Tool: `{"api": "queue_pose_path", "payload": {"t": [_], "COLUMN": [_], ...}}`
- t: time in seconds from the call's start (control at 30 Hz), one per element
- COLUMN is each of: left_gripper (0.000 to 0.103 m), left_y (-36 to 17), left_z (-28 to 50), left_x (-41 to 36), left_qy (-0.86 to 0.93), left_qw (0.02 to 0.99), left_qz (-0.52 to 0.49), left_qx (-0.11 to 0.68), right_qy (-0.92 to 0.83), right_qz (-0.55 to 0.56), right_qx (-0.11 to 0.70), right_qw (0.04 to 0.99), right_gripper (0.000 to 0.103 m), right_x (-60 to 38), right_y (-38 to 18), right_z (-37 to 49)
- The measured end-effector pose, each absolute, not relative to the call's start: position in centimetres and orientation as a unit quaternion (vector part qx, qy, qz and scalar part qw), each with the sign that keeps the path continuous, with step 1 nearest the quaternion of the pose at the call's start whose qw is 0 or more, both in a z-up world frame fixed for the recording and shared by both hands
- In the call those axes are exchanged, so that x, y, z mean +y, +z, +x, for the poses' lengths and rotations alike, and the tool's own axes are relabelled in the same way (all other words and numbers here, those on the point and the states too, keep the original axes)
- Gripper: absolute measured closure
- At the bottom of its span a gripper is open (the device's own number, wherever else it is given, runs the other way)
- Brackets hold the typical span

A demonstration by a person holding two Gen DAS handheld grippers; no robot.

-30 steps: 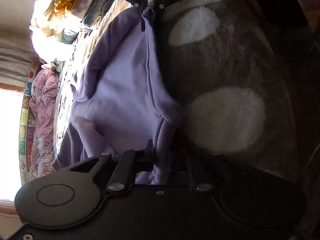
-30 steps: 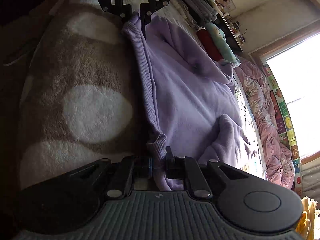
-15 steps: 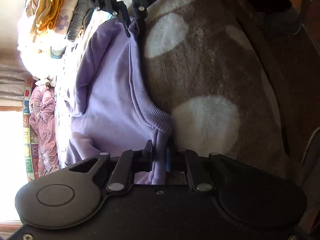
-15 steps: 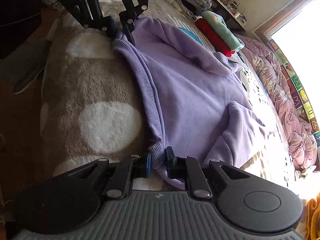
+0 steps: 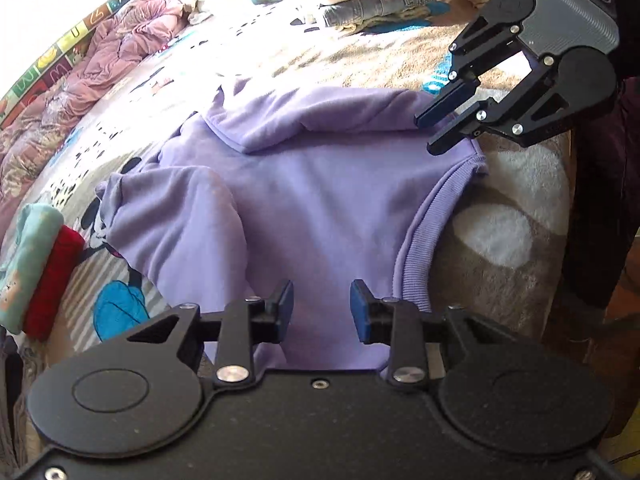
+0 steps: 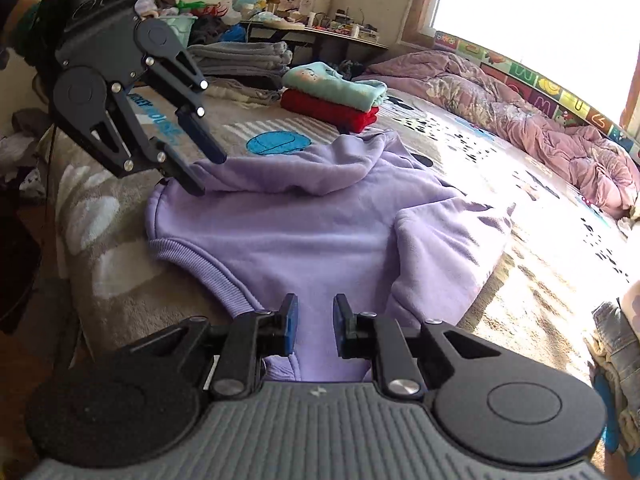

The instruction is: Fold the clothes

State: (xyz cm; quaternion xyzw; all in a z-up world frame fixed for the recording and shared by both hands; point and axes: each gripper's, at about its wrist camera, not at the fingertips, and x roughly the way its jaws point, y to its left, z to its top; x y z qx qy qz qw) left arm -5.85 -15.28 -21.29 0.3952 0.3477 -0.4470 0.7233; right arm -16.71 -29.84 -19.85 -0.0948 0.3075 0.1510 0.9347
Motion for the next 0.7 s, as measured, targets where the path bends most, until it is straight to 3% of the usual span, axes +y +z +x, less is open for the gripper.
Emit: {"api": "queue_pose_path", "payload": {"t": [0.03,0.07,0.13,0.2,0.27,0.4,0.7], "left_gripper": [0.070,0.070,0.070,0.069,0.063,0.061,0.058], "left_y": [-22.6,-23.0,-22.6,-21.5,-20.5,-18.7,-15.0], "left_z": [-6.3,-7.5,-8.4,-7.3,-6.2,-5.7,0.9], "left_x": [-15.3,-14.9,-14.5,-14.2,-13.6,-12.5,-13.2], "left_qy": [-0.440,-0.452,-0.466,-0.468,-0.471,-0.491,-0.389], "left_qw": [0.714,0.710,0.689,0.696,0.704,0.691,0.789], "left_qz": [0.415,0.441,0.478,0.444,0.411,0.406,0.326], "left_qx": [0.353,0.310,0.284,0.315,0.338,0.344,0.347], "right_qy": [0.150,0.158,0.168,0.170,0.170,0.174,0.104], "right_qz": [-0.087,-0.115,-0.212,-0.230,-0.210,-0.170,0.099], "right_qx": [0.329,0.359,0.322,0.326,0.338,0.348,0.247], "right_qw": [0.928,0.912,0.907,0.901,0.902,0.905,0.958], "right_gripper": [0.082,0.081,0.079,0.079,0.079,0.080,0.076], "right_x": [-29.6,-28.7,-27.2,-27.4,-27.9,-28.0,-33.0], "right_y": [-21.3,-23.5,-25.0,-24.6,-23.8,-21.9,-19.4], "right_z": [-16.1,-15.9,-18.4,-19.5,-19.7,-19.4,-17.7]}}
